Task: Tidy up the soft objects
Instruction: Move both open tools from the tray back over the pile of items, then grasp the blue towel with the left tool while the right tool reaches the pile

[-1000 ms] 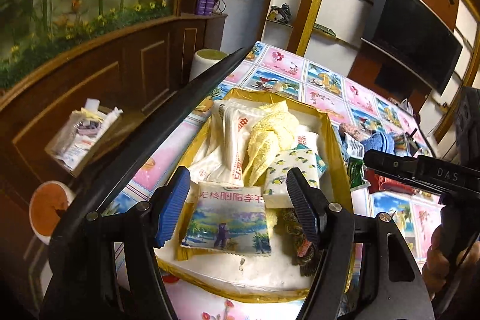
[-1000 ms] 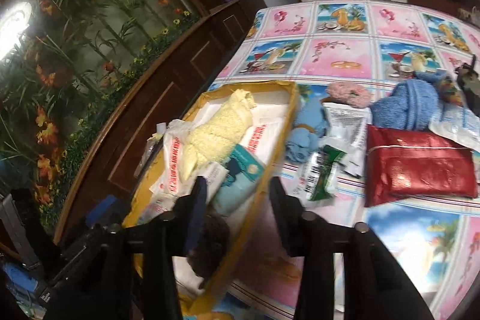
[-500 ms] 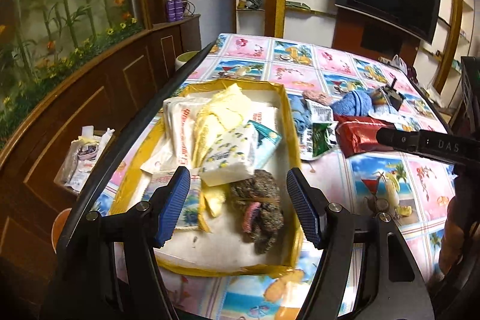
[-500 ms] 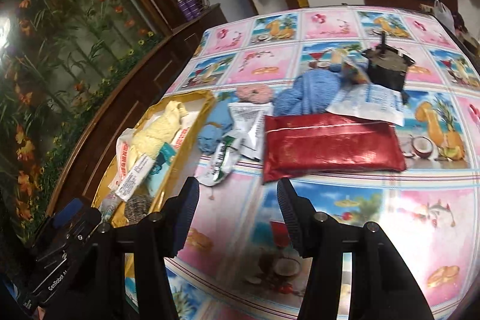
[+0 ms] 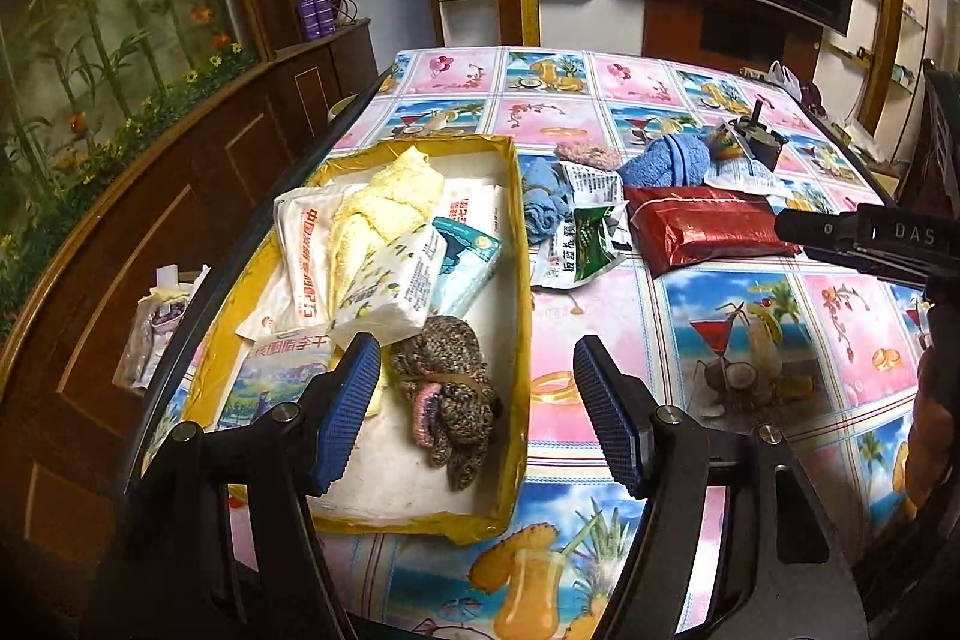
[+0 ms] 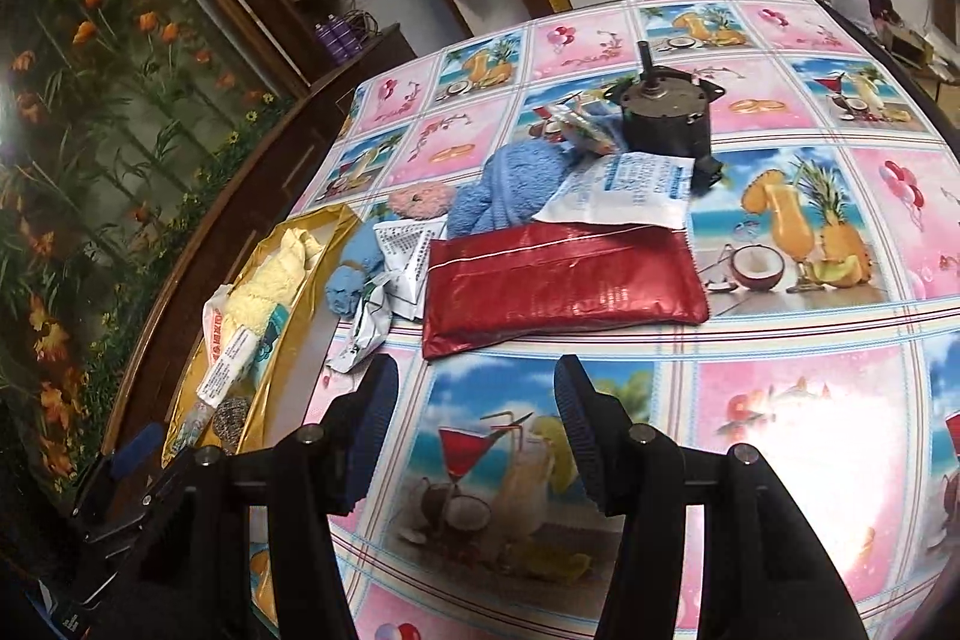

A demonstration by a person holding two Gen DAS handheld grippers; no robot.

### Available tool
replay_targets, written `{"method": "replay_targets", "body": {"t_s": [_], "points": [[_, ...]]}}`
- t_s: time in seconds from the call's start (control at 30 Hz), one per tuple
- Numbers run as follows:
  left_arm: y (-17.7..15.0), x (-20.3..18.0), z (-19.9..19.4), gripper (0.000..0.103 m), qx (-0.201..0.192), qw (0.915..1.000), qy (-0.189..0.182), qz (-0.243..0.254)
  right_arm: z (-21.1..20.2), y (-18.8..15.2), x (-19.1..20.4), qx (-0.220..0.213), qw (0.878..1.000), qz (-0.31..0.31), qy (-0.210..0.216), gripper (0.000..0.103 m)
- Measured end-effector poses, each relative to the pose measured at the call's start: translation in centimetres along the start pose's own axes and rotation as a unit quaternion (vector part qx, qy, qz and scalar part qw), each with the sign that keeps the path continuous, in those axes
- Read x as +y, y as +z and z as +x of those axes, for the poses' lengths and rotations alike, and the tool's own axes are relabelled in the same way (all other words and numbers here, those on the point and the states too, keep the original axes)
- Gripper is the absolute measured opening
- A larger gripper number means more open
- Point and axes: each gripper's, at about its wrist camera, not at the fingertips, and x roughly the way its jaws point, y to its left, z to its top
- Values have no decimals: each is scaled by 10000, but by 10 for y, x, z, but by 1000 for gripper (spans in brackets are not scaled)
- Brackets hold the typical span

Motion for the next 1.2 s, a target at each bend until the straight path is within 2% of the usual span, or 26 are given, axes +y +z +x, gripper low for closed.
{"method": "replay_targets", "body": {"t_s": [0.23,0.37,0.5,0.6,0.63,0.7,0.77,0.87,0.97,1.03,1.13,1.2], "points": [[1,-11,7,68,120,9999,4,110,-8,6,-21,-130,9998,120,-89,54],[2,-15,14,68,260,9995,-152,83,-12,13,-37,-351,9988,136,-310,54],[4,-25,26,68,513,9976,-452,108,-15,21,-58,-643,9957,181,-636,54],[9,-39,35,68,699,9948,-713,177,-16,24,-78,-737,9943,375,-676,54],[12,-45,37,68,687,9949,-700,226,-16,25,-84,-736,9941,464,-646,55],[24,-56,39,68,663,9935,-855,341,-14,26,-96,-667,9940,655,-564,55],[41,-71,46,67,767,9893,-1197,337,-13,28,-101,-582,9941,759,-521,55],[68,-98,60,67,792,9839,-1499,566,-21,28,-103,-696,9929,857,-452,55],[89,-127,89,68,715,9867,-1122,935,-29,27,-107,-834,9908,955,-471,55],[96,-138,112,68,826,9864,-991,1015,-31,27,-112,-892,9891,1043,-529,58],[99,-147,146,69,1083,9857,-886,940,-34,26,-121,-951,9865,1230,-512,58],[99,-143,150,77,967,9886,-918,697,-34,27,-125,-948,9857,1297,-505,58]]}}
